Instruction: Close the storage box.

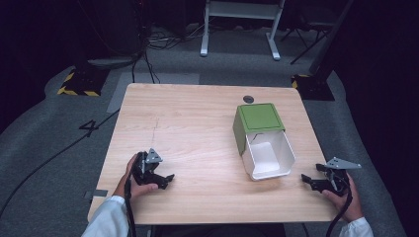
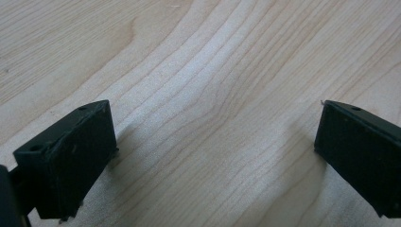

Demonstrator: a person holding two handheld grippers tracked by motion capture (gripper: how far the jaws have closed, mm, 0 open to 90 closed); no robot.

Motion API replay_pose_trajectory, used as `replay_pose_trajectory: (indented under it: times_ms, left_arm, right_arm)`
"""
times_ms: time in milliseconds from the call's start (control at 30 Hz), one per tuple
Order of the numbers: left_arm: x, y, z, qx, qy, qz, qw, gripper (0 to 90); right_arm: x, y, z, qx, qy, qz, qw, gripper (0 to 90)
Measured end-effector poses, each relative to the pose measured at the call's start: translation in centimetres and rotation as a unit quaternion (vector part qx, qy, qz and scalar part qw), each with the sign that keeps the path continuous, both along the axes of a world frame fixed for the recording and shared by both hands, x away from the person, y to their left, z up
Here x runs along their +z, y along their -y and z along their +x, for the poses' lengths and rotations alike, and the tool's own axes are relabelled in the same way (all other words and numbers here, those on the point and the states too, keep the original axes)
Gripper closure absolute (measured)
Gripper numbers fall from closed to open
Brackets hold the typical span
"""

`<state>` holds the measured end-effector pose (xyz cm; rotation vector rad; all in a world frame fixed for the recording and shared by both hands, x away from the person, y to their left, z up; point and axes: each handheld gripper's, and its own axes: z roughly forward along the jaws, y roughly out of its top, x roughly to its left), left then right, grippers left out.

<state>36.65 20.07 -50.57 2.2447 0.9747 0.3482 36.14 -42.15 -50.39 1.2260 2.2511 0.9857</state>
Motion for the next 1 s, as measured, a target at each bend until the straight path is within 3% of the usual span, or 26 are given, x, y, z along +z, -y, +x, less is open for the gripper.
replay_pose_trajectory:
  times_ms: [267, 333, 467, 733, 867, 1000]
  left_arm:
    - [0.0, 0.1, -0.1, 0.006, 0.000, -0.001, 1.0000, 0.1]
    - [0.0, 0.1, -0.1, 0.007, 0.000, 0.000, 1.0000, 0.1]
    - [0.0, 0.1, -0.1, 0.007, 0.001, -0.001, 1.0000, 0.1]
    - [0.0, 0.1, -0.1, 0.007, 0.000, -0.002, 1.0000, 0.1]
    - [0.0, 0.1, -0.1, 0.007, 0.000, -0.002, 1.0000, 0.1]
    - [0.0, 0.1, -0.1, 0.007, 0.000, -0.001, 1.0000, 0.1]
  right_arm:
    - [0.1, 0.1, 0.0, 0.015, -0.004, -0.001, 0.9999, 15.8]
    - [0.4, 0.2, -0.2, 0.027, 0.009, 0.000, 0.9996, 16.1]
    - [1.0, 0.3, -0.5, 0.035, 0.009, 0.004, 0.9993, 16.8]
    - [4.4, -0.2, -1.5, 0.066, 0.044, 0.026, 0.9966, 20.0]
    - [7.0, -1.5, -2.2, 0.098, 0.066, 0.036, 0.9923, 20.9]
    - [8.2, -2.5, -2.4, 0.122, 0.072, 0.039, 0.9892, 21.0]
